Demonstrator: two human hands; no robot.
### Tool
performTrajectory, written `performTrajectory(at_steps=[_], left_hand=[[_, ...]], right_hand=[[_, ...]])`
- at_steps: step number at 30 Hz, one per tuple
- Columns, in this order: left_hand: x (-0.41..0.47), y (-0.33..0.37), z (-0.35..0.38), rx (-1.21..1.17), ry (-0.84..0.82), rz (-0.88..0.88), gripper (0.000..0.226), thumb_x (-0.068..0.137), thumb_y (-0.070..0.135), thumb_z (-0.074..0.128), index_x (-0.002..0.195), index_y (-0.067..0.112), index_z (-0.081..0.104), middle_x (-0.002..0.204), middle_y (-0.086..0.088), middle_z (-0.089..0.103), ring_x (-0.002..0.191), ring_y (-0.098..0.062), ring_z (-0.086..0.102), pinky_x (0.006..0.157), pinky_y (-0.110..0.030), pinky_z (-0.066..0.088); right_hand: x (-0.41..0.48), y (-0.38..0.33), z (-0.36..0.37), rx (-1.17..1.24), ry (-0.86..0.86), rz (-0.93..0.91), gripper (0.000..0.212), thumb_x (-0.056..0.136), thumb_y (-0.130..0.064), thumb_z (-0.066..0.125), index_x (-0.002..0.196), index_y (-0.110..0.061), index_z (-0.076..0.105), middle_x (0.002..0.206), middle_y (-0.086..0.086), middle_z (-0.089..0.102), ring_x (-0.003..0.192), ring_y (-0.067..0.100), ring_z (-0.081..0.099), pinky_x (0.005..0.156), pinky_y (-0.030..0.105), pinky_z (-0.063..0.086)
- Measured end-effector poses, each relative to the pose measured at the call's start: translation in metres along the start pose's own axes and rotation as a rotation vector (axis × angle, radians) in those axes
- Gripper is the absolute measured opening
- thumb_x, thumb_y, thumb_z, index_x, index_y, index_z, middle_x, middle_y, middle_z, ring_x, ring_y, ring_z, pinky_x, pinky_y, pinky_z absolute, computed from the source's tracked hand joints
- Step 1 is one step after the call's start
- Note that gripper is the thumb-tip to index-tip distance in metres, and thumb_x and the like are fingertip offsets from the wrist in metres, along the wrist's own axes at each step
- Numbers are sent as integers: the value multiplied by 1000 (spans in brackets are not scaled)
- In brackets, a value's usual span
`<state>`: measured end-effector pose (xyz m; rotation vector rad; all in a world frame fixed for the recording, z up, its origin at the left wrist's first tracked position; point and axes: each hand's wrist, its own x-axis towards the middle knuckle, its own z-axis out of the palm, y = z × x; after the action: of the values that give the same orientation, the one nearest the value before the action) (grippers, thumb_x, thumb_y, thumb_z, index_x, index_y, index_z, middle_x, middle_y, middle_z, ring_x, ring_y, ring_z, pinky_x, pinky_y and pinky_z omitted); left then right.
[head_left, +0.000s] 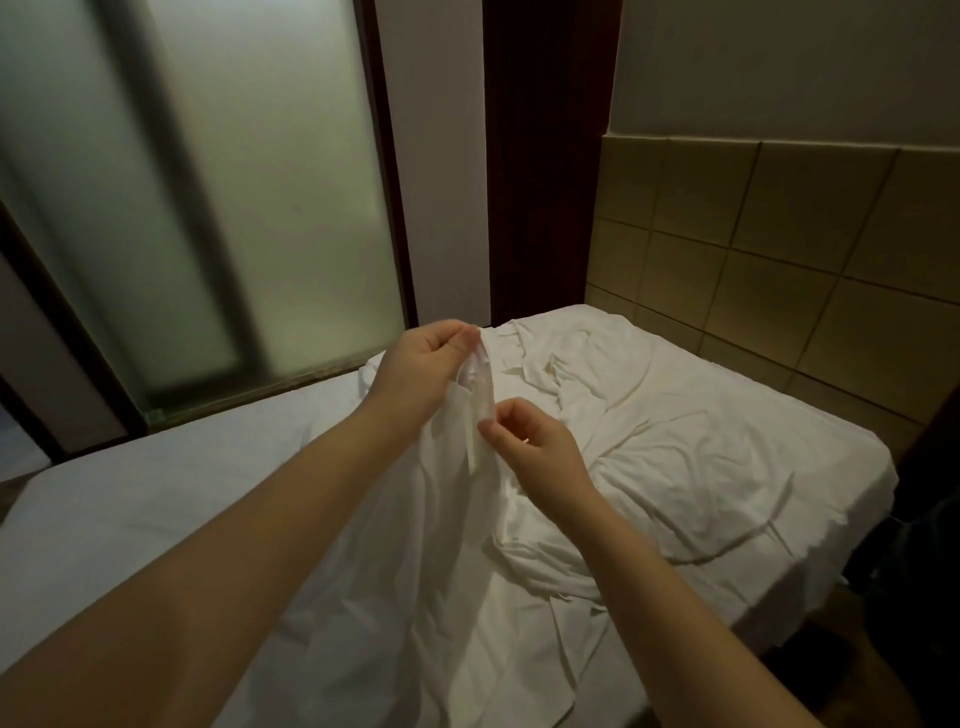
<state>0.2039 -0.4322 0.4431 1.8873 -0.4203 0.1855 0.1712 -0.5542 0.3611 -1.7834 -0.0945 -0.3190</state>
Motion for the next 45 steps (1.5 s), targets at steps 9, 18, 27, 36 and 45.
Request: performTrajectory(at_steps=[9,18,27,36,45], left_hand=[[37,-15,-32,119,111,88,22,97,22,48,85,16,66,74,0,58,72,-11,50,65,-19,39],[57,-18,-56,-25,138,79,18,97,24,49,91,17,65,72,11,56,68,1,49,61,-7,39],[71,-46,-129,-225,297,-103,17,98,25,48,96,17,64,80,2,56,82,-16,54,82,-33,49],[33,-49,-129,477,-87,222,60,83,35,67,138,23,46,133,2,55,122,-17,50,95,-24,34],[19,-37,-56,84,-330,161,15,92,14,55,83,10,66,69,4,57,64,-3,51,64,-16,40]], right_hand=[[28,-63,-42,-210,54,21,25,99,-23,45,77,-21,57,75,-5,54,67,8,48,61,19,38],[12,-2,-26,-560,263,18,19,87,-31,65,84,-13,59,78,-1,61,73,18,54,69,34,44],[12,56,22,-567,545,310,19,98,-19,43,105,-14,59,98,10,66,81,22,53,68,31,39],[42,-58,56,-223,357,-15,18,100,-14,37,100,-12,55,85,-8,53,77,5,48,65,10,39],[14,-59,38,-199,209,-20,6,95,-26,51,96,-28,46,80,0,54,70,12,49,64,27,41]])
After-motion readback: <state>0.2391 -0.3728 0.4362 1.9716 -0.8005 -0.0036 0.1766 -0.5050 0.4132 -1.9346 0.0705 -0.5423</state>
